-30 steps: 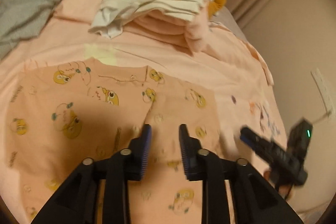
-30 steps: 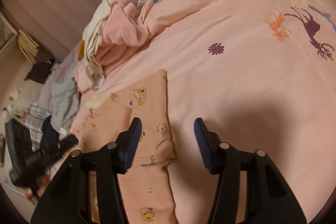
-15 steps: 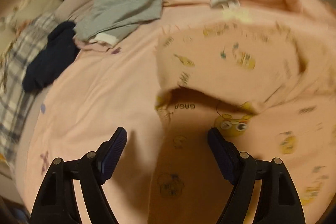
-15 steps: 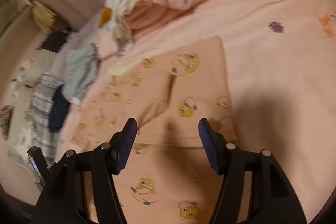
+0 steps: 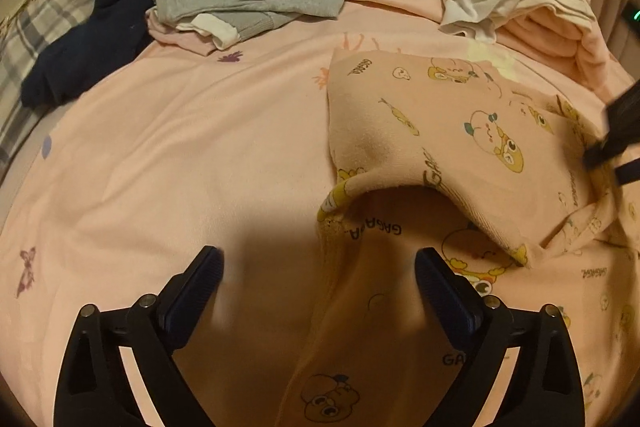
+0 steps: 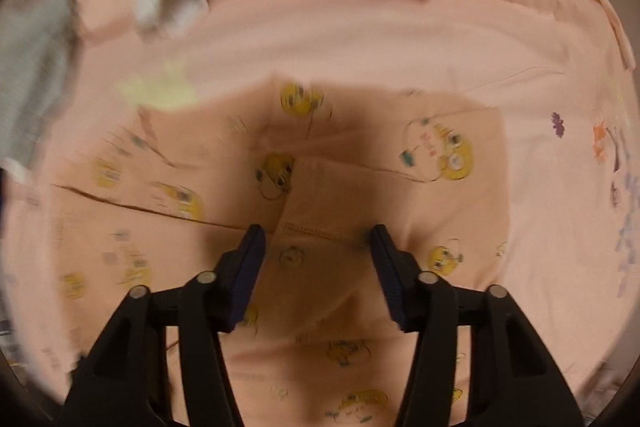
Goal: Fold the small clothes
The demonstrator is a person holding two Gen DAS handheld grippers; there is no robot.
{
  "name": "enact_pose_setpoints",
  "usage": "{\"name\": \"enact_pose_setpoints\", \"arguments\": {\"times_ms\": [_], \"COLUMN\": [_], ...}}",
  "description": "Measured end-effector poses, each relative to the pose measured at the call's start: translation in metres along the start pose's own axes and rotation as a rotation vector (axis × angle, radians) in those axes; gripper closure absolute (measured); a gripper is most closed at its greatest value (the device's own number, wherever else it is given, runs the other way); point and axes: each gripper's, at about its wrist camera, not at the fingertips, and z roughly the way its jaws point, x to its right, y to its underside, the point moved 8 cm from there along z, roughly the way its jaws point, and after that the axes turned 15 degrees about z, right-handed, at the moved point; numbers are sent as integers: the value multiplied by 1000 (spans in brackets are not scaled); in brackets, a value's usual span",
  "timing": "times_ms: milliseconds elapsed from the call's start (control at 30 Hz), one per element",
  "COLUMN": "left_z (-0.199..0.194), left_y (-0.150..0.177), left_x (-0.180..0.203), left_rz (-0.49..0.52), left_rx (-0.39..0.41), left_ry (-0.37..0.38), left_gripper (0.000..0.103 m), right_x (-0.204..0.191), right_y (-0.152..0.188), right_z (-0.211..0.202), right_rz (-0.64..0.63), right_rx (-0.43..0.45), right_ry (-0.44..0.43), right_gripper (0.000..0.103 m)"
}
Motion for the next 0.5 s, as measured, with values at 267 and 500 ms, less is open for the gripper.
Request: {"name": "enact_pose_setpoints", "arguments": {"times_ms": [267, 500], "left_z": [5, 6], "left_y": [-4, -5], "left_x": [-3, -4], "left_rz": [-33, -47], "left_rx": [-4, 12], "left_ry": [28, 12], "left_gripper": [2, 0], "right_x": [-35, -17], "right_y": [-26, -6], "right_z": [-61, -182], "right_rz": [-19, -108], "right_rx": [314, 572], "right_ry": [-234, -708], "right_gripper": [94, 94]}}
